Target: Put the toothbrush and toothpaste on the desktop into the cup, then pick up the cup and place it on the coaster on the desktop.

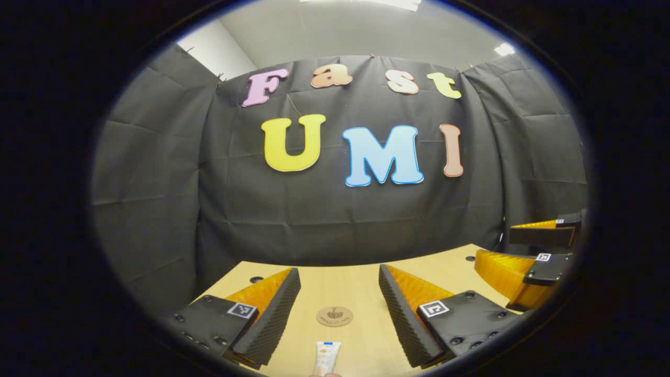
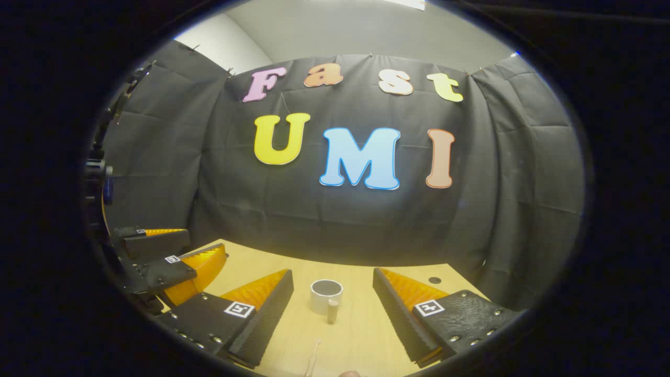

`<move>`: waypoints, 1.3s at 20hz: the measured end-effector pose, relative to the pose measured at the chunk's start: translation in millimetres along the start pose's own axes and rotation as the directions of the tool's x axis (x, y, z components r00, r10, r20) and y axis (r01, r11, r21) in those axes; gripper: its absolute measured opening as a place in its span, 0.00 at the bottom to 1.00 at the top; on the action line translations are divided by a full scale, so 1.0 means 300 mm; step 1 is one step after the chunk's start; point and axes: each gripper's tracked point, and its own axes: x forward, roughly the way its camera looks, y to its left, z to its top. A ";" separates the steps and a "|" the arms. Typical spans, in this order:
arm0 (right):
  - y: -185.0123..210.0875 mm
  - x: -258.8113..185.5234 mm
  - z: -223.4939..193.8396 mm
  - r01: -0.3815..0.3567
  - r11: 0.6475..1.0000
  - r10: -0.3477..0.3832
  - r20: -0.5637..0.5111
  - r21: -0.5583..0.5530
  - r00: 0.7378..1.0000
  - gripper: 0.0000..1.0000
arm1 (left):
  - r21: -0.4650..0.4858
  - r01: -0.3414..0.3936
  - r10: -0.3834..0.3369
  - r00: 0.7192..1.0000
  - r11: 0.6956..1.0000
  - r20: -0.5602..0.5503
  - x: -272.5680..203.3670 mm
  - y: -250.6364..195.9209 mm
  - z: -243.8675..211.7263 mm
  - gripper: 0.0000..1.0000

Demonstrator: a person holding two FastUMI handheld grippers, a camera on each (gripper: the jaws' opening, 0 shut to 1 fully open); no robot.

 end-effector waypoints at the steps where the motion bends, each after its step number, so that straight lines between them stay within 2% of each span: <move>1: 0.002 -0.001 -0.003 -0.001 1.000 0.001 0.000 0.001 1.000 0.95 | 0.003 0.002 -0.002 1.000 1.000 -0.002 -0.003 0.003 0.003 0.96; 2: 0.003 0.001 -0.002 0.000 1.000 0.000 -0.001 -0.001 1.000 0.95 | 0.003 0.005 -0.005 1.000 1.000 0.000 -0.005 0.002 0.010 1.00; 3: 0.006 0.002 -0.007 0.000 1.000 0.000 -0.004 -0.003 1.000 0.95 | 0.004 0.008 -0.008 1.000 1.000 0.000 -0.004 0.002 0.011 0.96; 8: 0.027 0.003 -0.035 -0.014 1.000 0.013 -0.040 -0.013 0.999 0.95 | -0.005 0.038 -0.039 0.998 0.999 -0.051 0.001 -0.015 -0.045 0.96; 9: 0.033 0.005 -0.052 -0.018 1.000 0.017 -0.056 -0.011 0.998 0.95 | -0.005 0.040 -0.040 0.997 0.999 -0.068 0.006 -0.013 -0.062 0.96; 10: 0.036 0.011 -0.065 -0.021 1.000 0.020 -0.075 -0.011 0.997 0.95 | -0.009 0.043 -0.044 0.996 0.999 -0.083 0.011 -0.010 -0.079 1.00; 11: 0.037 0.015 -0.083 -0.020 1.000 0.019 -0.095 -0.014 0.995 0.95 | -0.018 0.048 -0.049 0.994 0.999 -0.103 0.014 -0.009 -0.100 0.96; 16: 0.053 0.053 -0.198 -0.018 1.000 0.017 -0.234 -0.001 0.972 0.95 | -0.045 0.050 -0.059 0.972 0.998 -0.228 0.054 0.011 -0.229 0.96; 19: 0.076 0.078 -0.300 -0.025 1.000 0.026 -0.345 0.006 0.938 0.95 | -0.040 0.052 -0.062 0.941 0.998 -0.332 0.085 0.025 -0.335 0.96; 21: 0.091 0.091 -0.372 -0.035 0.999 0.035 -0.426 0.009 0.904 0.96 | -0.031 0.051 -0.059 0.913 0.998 -0.403 0.105 0.043 -0.403 0.96; 22: 0.100 0.097 -0.405 -0.041 0.999 0.042 -0.463 0.014 0.885 0.96 | -0.033 0.052 -0.061 0.899 0.998 -0.434 0.120 0.045 -0.435 0.93; 23: 0.104 0.098 -0.445 -0.043 0.999 0.046 -0.504 0.016 0.863 0.96 | -0.030 0.052 -0.060 0.882 0.998 -0.467 0.127 0.053 -0.467 0.96; 24: 0.110 0.103 -0.479 -0.052 0.998 0.056 -0.542 0.022 0.839 0.96 | -0.023 0.055 -0.059 0.861 0.998 -0.505 0.129 0.060 -0.502 0.92; 26: 0.123 0.103 -0.545 -0.061 0.997 0.072 -0.610 0.038 0.789 0.96 | -0.020 0.064 -0.064 0.816 0.998 -0.574 0.132 0.059 -0.571 0.97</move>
